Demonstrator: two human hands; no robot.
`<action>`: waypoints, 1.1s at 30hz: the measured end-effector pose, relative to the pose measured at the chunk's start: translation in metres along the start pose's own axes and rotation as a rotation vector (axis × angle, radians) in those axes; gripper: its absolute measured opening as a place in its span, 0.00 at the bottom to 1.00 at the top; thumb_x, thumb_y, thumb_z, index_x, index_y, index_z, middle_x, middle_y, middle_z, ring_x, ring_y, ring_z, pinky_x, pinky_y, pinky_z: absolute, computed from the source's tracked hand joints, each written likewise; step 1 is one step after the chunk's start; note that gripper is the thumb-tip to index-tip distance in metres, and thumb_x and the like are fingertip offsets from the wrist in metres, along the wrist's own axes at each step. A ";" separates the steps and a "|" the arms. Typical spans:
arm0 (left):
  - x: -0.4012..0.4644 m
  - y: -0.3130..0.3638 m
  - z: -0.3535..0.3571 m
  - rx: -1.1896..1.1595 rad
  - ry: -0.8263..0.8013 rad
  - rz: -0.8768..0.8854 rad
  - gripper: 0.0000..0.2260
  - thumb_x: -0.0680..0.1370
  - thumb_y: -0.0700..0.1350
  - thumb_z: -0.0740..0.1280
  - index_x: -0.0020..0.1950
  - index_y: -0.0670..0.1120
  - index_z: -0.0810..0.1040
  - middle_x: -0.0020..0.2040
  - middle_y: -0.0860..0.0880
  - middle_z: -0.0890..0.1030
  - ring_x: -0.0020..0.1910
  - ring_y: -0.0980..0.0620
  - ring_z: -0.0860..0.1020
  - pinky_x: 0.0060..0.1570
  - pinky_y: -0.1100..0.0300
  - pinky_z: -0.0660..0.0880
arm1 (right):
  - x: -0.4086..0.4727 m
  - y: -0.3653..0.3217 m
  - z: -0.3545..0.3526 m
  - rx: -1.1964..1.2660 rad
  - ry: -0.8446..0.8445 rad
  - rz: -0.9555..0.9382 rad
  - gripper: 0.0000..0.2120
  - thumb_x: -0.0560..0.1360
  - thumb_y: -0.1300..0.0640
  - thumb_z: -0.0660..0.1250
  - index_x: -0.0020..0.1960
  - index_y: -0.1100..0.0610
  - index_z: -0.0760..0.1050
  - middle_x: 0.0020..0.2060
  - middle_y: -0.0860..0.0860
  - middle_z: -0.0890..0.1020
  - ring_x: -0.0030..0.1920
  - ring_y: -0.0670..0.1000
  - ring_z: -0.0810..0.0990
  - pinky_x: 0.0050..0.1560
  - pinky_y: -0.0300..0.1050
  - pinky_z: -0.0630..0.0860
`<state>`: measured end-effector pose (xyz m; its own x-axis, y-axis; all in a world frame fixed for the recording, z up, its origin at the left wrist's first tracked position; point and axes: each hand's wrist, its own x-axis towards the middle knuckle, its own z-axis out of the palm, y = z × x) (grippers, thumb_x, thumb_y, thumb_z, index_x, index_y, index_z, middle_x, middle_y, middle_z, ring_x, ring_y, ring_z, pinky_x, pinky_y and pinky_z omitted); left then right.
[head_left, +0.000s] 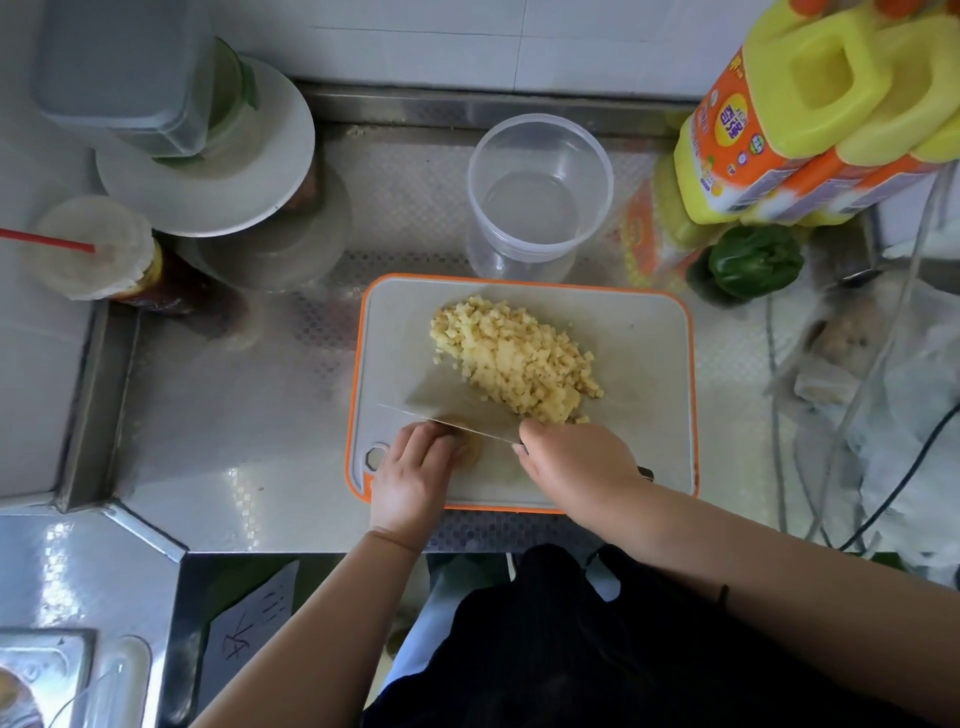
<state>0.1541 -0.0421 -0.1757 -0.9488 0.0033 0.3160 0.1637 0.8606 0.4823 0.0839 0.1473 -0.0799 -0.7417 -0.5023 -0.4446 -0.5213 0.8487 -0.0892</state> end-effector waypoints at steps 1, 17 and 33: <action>0.000 0.000 0.000 -0.004 0.005 0.001 0.06 0.77 0.41 0.68 0.46 0.40 0.83 0.46 0.45 0.81 0.47 0.44 0.77 0.41 0.51 0.77 | 0.002 0.000 0.000 -0.034 -0.028 -0.001 0.12 0.81 0.55 0.59 0.42 0.56 0.61 0.22 0.47 0.64 0.20 0.48 0.59 0.21 0.39 0.55; 0.033 0.019 -0.033 0.098 0.008 0.108 0.07 0.83 0.46 0.59 0.53 0.48 0.76 0.49 0.47 0.81 0.48 0.43 0.77 0.47 0.51 0.72 | 0.020 0.004 0.013 0.056 -0.112 -0.003 0.14 0.83 0.51 0.50 0.53 0.59 0.70 0.27 0.49 0.66 0.26 0.52 0.68 0.24 0.43 0.57; 0.113 0.047 -0.047 0.173 -0.199 0.074 0.25 0.84 0.57 0.50 0.49 0.42 0.81 0.49 0.44 0.81 0.50 0.42 0.76 0.50 0.49 0.71 | 0.006 0.005 -0.010 0.198 -0.013 0.119 0.16 0.82 0.45 0.51 0.43 0.55 0.62 0.27 0.48 0.67 0.25 0.48 0.65 0.25 0.42 0.58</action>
<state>0.0671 -0.0252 -0.0783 -0.9733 0.1543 0.1702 0.2018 0.9284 0.3119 0.0726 0.1466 -0.0738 -0.7869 -0.3957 -0.4736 -0.3365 0.9184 -0.2082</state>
